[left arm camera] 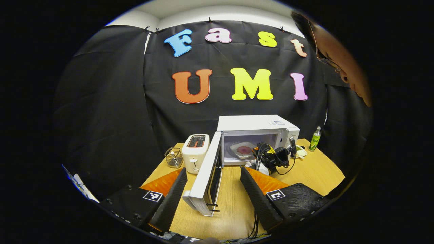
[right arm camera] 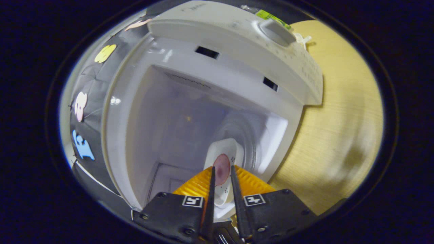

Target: Open the microwave oven with the left hand, put the food in, and close the microwave oven.

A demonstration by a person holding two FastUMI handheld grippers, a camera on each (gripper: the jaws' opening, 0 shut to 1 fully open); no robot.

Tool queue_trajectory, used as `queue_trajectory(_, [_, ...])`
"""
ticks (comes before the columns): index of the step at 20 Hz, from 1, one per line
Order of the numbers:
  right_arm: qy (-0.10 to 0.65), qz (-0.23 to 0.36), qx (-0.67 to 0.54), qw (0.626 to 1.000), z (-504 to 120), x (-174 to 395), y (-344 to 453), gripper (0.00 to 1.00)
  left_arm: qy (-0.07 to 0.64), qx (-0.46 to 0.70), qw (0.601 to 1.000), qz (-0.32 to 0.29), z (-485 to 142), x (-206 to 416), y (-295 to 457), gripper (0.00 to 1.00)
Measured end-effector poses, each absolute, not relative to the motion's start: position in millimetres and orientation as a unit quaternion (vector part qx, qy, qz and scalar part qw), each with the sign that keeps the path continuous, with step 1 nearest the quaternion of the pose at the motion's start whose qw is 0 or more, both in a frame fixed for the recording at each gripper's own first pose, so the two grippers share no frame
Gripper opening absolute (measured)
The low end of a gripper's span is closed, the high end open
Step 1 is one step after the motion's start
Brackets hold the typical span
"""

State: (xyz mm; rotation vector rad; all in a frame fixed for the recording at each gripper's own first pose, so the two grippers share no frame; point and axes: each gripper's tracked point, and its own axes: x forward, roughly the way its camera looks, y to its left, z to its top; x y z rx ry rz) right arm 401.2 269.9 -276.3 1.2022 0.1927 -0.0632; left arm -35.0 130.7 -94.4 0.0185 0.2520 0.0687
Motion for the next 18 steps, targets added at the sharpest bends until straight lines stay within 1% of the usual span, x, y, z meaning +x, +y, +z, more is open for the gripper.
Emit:
queue_trajectory(1, [0.078,-0.024,0.55,0.831,-266,395,267,0.31,0.123,0.009,0.992,0.034,-91,-36,130,0.95])
queue_trajectory(3, [0.073,-0.013,0.515,0.854,-249,381,262,0.74,0.117,0.012,0.992,0.035,-86,-38,130,0.95])
queue_trajectory(4, [0.077,-0.007,0.494,0.866,-242,372,260,0.92,0.114,0.013,0.993,0.036,-81,-37,131,0.95])
queue_trajectory(5, [0.077,-0.004,0.467,0.881,-234,364,256,0.96,0.11,0.011,0.993,0.035,-77,-37,131,0.95])
queue_trajectory(6, [0.085,-0.007,0.437,0.895,-227,355,249,0.86,0.107,0.008,0.994,0.033,-74,-38,129,0.95])
queue_trajectory(7, [0.092,-0.004,0.397,0.913,-219,345,241,0.98,0.102,0.004,0.994,0.031,-67,-39,128,0.95])
queue_trajectory(9, [0.08,0.008,0.334,0.939,-191,328,227,0.98,0.087,-0.001,0.996,0.028,-53,-40,128,0.95])
queue_trajectory(10, [0.074,0.014,0.304,0.95,-178,318,219,0.88,0.078,0.001,0.997,0.03,-46,-38,129,0.95])
queue_trajectory(11, [0.072,0.02,0.276,0.958,-167,309,211,0.89,0.071,0.004,0.997,0.034,-41,-38,132,0.95])
queue_trajectory(12, [0.074,0.025,0.25,0.965,-158,298,200,1.0,0.066,0.007,0.997,0.036,-39,-38,133,0.95])
queue_trajectory(13, [0.074,0.026,0.221,0.972,-149,286,190,0.9,0.062,0.006,0.997,0.035,-38,-38,134,0.95])
queue_trajectory(14, [0.075,0.027,0.194,0.978,-141,274,177,1.0,0.06,0.002,0.998,0.034,-37,-37,135,0.95])
queue_trajectory(15, [0.072,0.023,0.166,0.983,-133,261,161,0.9,0.057,-0.002,0.998,0.035,-36,-36,137,0.95])
queue_trajectory(16, [0.072,0.021,0.143,0.987,-127,247,146,1.0,0.054,-0.005,0.998,0.035,-35,-36,140,0.95])
queue_trajectory(17, [0.072,0.021,0.124,0.989,-121,233,133,0.9,0.052,-0.005,0.998,0.041,-36,-35,145,0.95])
queue_trajectory(18, [0.076,0.017,0.106,0.991,-116,221,120,1.0,0.051,-0.003,0.998,0.046,-37,-35,150,0.95])
